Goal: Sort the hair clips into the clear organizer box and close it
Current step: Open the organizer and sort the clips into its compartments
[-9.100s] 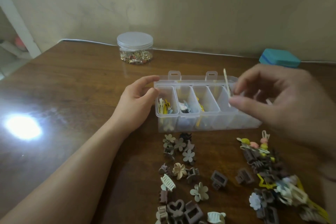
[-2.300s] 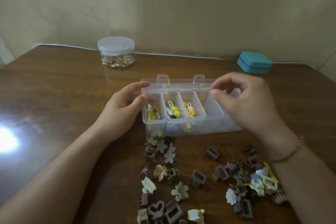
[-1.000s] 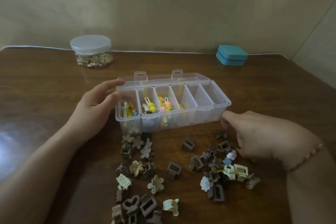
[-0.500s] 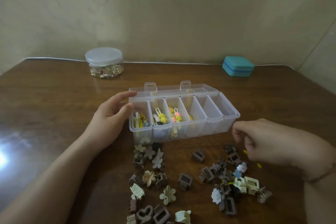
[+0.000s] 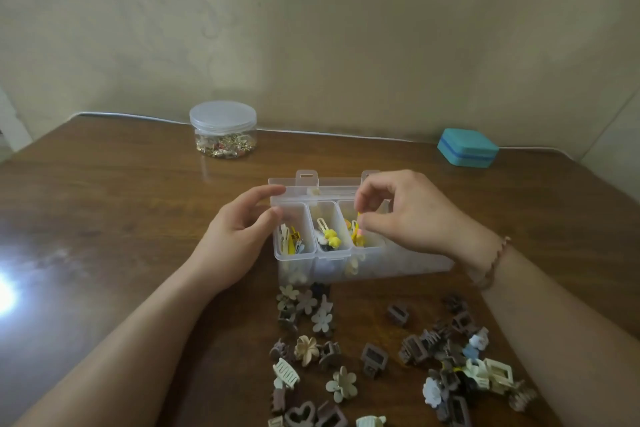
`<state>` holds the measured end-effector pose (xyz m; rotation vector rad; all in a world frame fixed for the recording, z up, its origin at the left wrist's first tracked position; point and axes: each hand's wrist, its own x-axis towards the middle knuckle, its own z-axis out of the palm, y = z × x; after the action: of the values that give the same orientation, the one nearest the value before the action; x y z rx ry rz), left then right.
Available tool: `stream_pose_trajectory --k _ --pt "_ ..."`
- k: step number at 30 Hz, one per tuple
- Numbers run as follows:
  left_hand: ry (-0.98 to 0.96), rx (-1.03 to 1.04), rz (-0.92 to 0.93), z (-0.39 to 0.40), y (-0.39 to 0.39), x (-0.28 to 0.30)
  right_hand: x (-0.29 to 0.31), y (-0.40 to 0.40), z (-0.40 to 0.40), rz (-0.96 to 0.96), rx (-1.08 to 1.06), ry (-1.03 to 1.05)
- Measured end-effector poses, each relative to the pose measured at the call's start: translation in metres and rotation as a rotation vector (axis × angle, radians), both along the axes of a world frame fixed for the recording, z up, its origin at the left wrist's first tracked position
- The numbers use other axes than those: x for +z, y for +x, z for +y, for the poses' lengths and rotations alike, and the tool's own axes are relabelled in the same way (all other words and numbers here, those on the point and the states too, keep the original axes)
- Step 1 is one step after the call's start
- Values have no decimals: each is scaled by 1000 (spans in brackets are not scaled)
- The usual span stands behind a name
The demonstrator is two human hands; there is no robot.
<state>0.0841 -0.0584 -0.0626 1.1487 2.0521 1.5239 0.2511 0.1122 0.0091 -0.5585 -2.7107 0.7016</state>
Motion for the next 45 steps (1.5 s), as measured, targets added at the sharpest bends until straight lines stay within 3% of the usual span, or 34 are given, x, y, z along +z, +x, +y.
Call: stream_pose_trajectory --k 5,9,12,17,23,28,34,37,42,45 --pt "-3 -7 -5 1 -2 -2 18 17 7 49 42 172" --pt "2 -8 -7 0 -2 -2 26 26 12 -365 204 537" --pt "11 -6 -8 1 -2 -2 35 26 12 -674 346 562" --pt "18 -15 -14 1 -2 -2 40 10 6 -990 520 708" --pt "21 -17 -20 2 -3 -4 36 9 10 -1018 560 948" --pt "15 -11 -9 1 -3 -4 29 9 10 -961 576 1020" --pt "17 -14 -6 2 -3 -3 35 17 23 -774 543 780" --pt "14 -13 -5 2 -3 -4 43 24 29 -627 417 539" --pt "17 -18 -17 2 -2 -3 44 24 22 -161 110 17" --pt "18 -11 -17 2 -2 -2 31 16 4 -115 63 -124"
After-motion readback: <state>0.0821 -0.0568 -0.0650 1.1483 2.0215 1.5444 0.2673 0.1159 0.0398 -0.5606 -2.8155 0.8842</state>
